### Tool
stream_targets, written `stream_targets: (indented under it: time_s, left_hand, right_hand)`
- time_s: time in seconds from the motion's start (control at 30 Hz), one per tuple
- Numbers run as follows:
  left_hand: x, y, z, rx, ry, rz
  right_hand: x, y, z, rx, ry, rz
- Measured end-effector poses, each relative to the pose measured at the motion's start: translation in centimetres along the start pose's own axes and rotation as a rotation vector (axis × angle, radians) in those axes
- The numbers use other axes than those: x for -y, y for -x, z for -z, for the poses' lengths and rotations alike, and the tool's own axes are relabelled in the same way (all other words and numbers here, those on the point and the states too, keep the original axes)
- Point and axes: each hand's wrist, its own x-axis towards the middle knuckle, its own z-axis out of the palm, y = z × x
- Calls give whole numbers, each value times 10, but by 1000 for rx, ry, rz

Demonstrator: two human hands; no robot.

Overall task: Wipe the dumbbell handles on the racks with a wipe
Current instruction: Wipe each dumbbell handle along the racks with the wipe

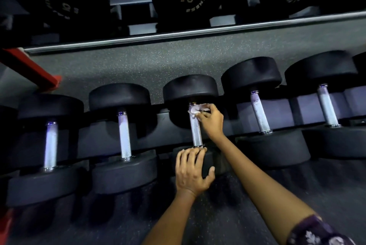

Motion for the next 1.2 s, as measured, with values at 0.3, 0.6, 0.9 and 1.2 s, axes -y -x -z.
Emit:
stream_targets:
  time_s: [0.3,0.6,0.9,1.2]
  left_hand:
    - [1,-1,1,-11,8,1]
    - [2,-1,-1,-19,3,-7]
    - [0,-1,1,-23,14,-10]
    - [1,-1,0,-12,24,-14]
  right_hand:
    - [6,4,-13,287,213,-185]
    - [3,-14,-7,236,205,-160]
    - [-4,-26,-11,184,63,-367]
    - [-5,-31,2,450,-512,-593]
